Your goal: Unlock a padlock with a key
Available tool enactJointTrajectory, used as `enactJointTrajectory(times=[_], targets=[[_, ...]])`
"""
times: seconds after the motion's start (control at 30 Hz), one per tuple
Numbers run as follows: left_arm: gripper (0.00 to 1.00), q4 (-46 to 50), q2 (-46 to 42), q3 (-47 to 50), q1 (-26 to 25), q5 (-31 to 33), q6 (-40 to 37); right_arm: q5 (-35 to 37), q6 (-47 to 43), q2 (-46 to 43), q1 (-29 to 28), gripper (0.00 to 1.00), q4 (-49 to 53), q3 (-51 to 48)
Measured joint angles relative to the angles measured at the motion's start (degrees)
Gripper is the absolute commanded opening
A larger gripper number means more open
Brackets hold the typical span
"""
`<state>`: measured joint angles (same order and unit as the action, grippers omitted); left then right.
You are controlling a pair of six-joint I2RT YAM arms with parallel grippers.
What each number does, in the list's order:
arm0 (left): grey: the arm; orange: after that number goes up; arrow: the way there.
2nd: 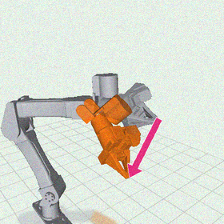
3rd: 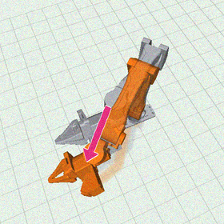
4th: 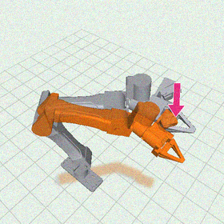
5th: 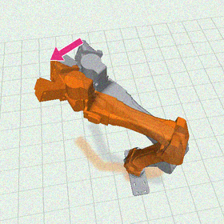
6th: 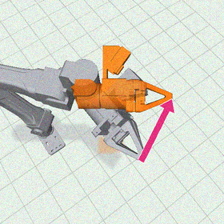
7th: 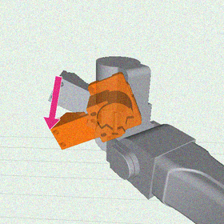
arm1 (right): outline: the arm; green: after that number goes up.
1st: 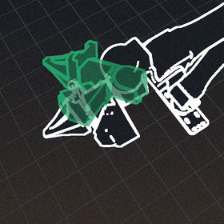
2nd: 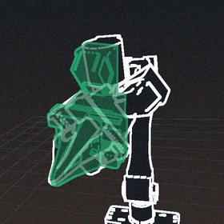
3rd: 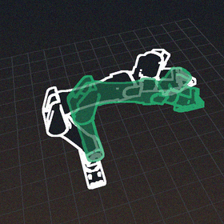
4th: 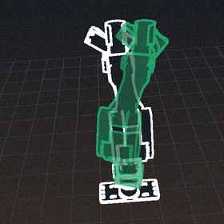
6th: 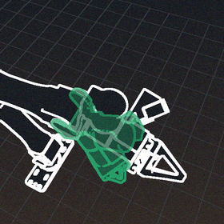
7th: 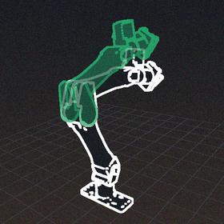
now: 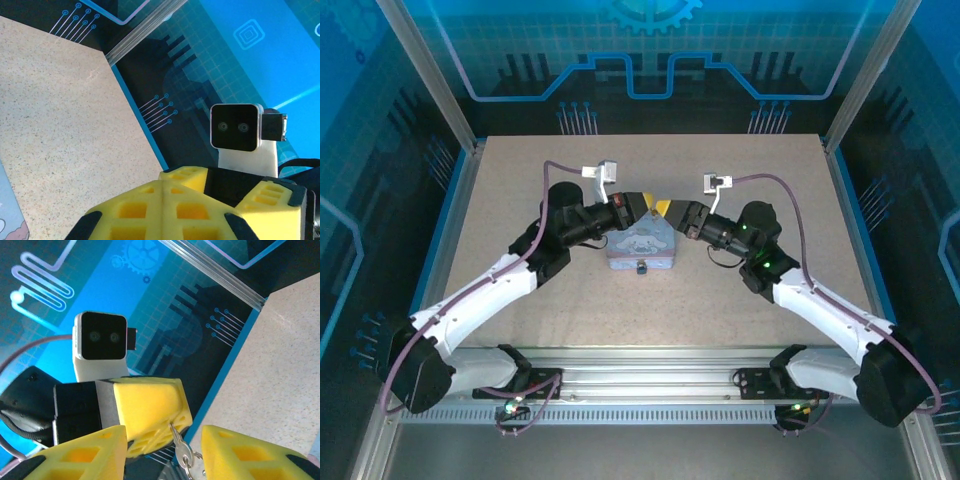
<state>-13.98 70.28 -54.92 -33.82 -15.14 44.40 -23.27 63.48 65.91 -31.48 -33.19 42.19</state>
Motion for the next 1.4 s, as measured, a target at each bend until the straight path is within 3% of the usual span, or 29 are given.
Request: enactJointTrajectory(times=[0.43,0.9,1.1,1.4], targets=[[0.00,-5.9,-0.2,2.1,-0.6,0.9,3.2,-0.4,3.2,0.9,-0.2,0.42,-4.0,-0.7],[0.00,-9.1,-0.5,3.9,-1.9,3.8,3.7,-0.4,6.2,1.7,-0.5,0.29,-7.8,-2.1],[0.00,-10.6,-1.3,5.3,-2.7,5.7,3.7,0.1,8.6,2.2,-0.7,0.33,-10.1,-3.1],[0.00,-12.0,-1.6,5.6,-2.8,7.7,3.7,0.3,9.7,2.8,-1.6,0.29,-11.9,-3.3]])
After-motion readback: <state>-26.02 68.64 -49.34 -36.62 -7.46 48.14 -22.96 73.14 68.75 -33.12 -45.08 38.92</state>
